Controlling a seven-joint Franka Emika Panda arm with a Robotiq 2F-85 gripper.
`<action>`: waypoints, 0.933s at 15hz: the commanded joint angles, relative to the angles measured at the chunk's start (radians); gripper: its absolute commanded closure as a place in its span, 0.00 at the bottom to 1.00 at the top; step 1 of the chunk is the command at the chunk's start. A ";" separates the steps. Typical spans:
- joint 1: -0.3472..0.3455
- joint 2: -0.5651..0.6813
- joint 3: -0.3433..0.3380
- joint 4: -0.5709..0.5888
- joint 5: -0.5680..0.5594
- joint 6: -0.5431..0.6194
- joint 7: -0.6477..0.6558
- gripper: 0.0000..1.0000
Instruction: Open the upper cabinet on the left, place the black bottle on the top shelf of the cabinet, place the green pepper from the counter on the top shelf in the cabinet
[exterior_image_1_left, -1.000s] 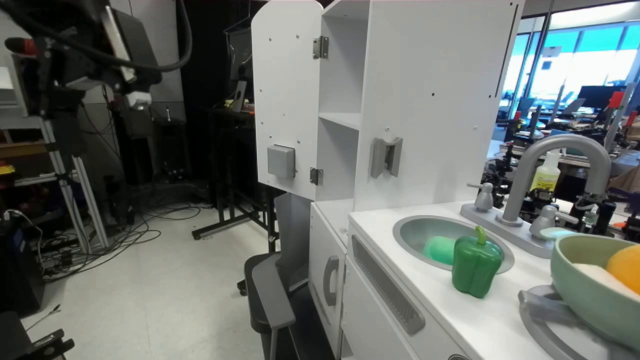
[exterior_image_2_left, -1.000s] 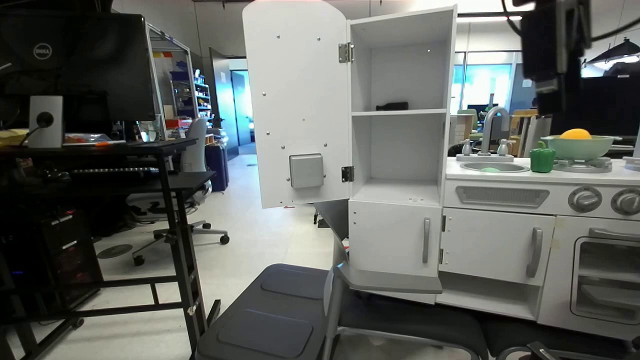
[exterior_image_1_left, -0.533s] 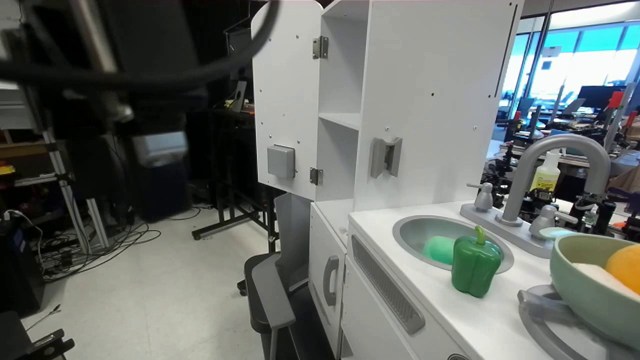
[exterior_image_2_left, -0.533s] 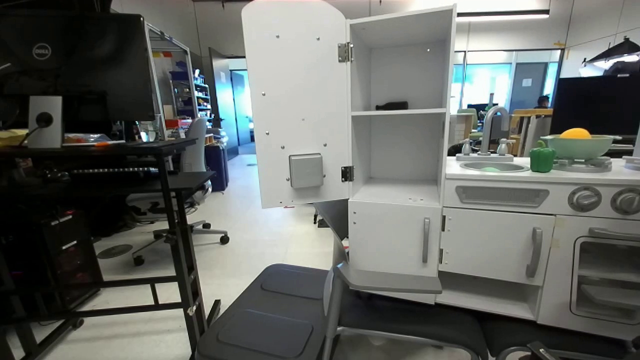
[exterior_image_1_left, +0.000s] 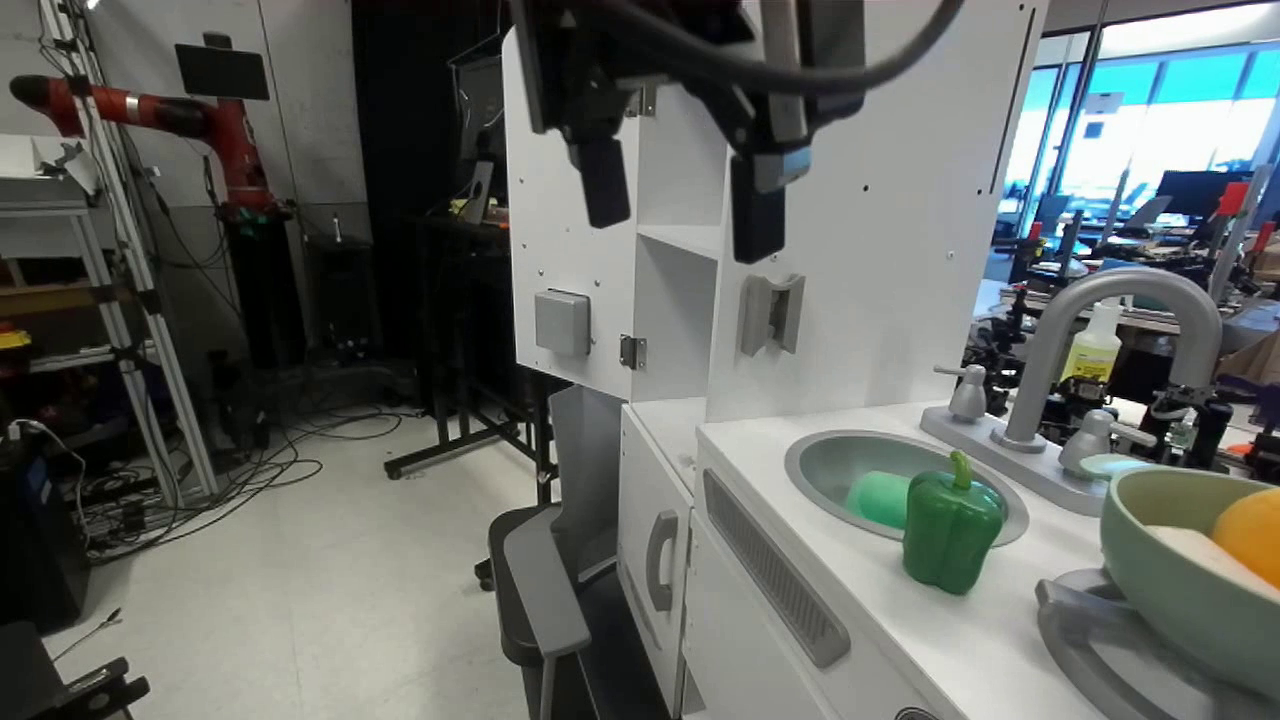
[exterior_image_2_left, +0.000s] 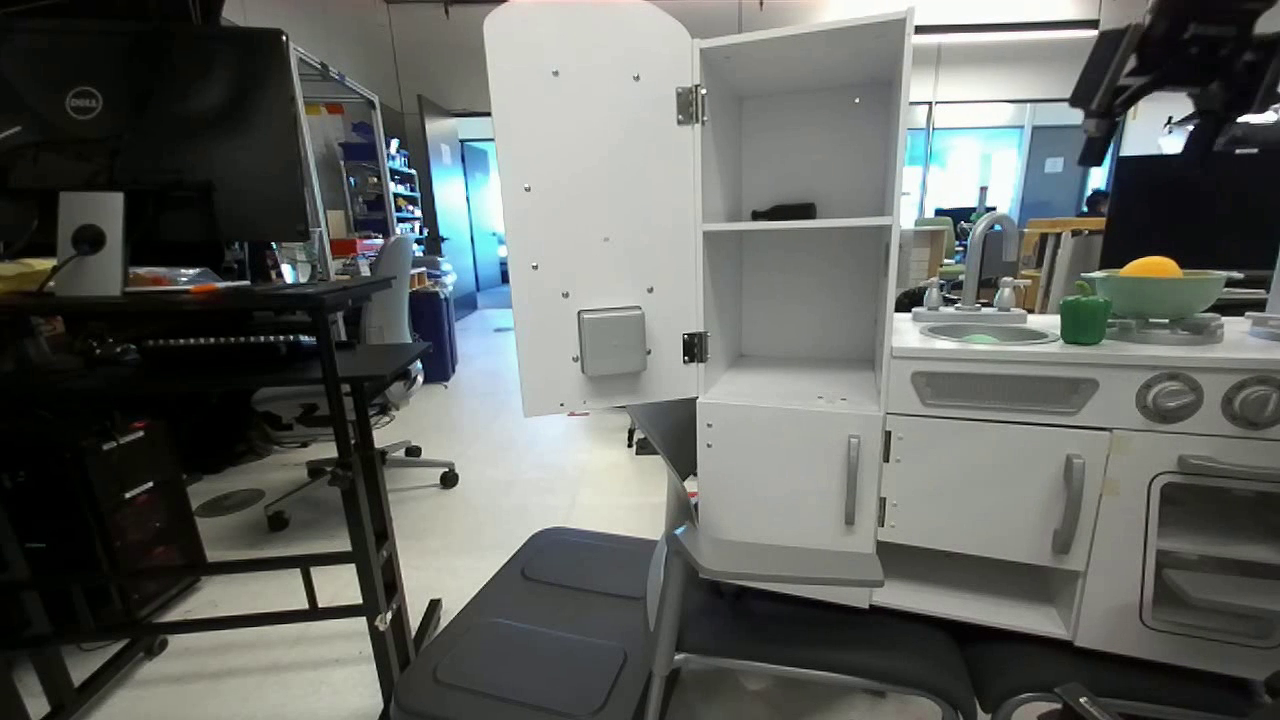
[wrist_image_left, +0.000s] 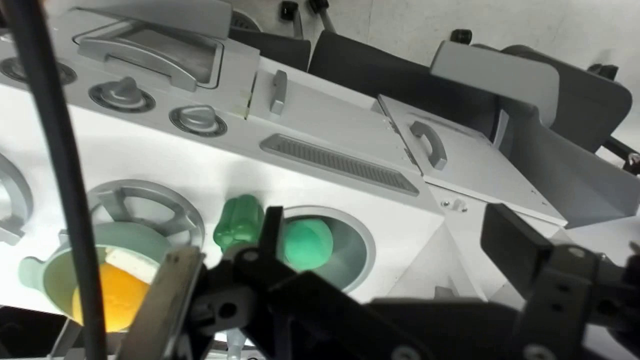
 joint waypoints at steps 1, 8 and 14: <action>-0.010 0.170 0.018 0.152 0.056 -0.010 0.007 0.00; -0.073 0.293 -0.006 0.222 0.033 -0.060 -0.005 0.00; -0.125 0.369 -0.026 0.279 0.010 -0.030 -0.038 0.00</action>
